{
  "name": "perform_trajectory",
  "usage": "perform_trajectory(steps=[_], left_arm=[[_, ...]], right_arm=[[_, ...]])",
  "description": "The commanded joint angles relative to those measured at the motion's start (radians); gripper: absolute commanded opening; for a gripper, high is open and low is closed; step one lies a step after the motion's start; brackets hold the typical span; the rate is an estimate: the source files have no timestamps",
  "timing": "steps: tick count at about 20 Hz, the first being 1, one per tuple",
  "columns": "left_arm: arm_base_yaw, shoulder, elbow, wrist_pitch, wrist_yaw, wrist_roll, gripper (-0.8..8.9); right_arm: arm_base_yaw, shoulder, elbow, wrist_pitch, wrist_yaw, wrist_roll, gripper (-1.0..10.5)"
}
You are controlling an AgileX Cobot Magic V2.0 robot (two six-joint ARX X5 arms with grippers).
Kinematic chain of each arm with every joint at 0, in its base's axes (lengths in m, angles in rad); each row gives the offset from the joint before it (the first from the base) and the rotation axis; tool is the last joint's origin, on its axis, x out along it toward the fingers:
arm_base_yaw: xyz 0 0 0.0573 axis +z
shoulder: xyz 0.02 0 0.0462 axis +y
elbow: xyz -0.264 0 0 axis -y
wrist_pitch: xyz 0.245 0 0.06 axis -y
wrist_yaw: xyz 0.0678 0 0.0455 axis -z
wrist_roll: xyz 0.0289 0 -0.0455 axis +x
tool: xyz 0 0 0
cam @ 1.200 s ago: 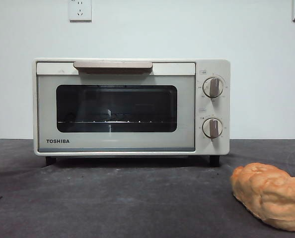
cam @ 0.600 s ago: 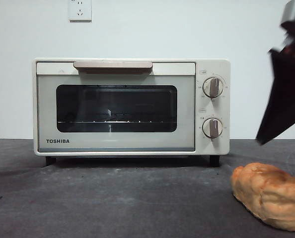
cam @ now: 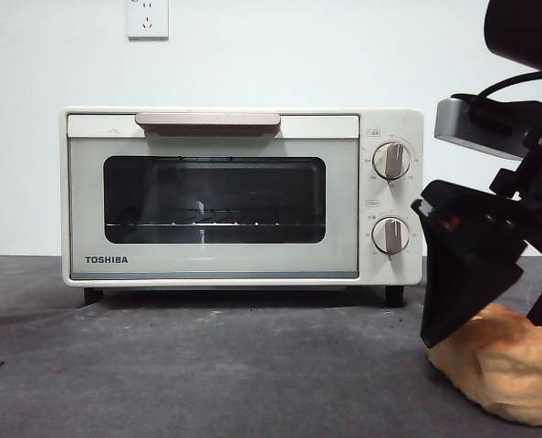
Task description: The left arm flap open the oven, the right arm pick bread and place it into oven, the left arm flap close the oven
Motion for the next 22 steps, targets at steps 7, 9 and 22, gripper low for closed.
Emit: perform_trajectory(steps=[7, 9, 22], left_arm=[[-0.003, 0.005, 0.021, 0.020, 0.004, 0.008, 0.16], [-0.008, 0.006, 0.021, 0.029, 0.005, -0.006, 0.16], [-0.253, 0.264, 0.049, 0.474, -0.146, -0.151, 0.16]], right_arm=[[0.011, -0.037, 0.015, 0.011, 0.003, 0.017, 2.2], [0.012, -0.073, 0.034, 0.002, 0.000, 0.013, 2.2], [0.012, -0.281, 0.247, -0.203, -0.001, -0.058, 2.2]])
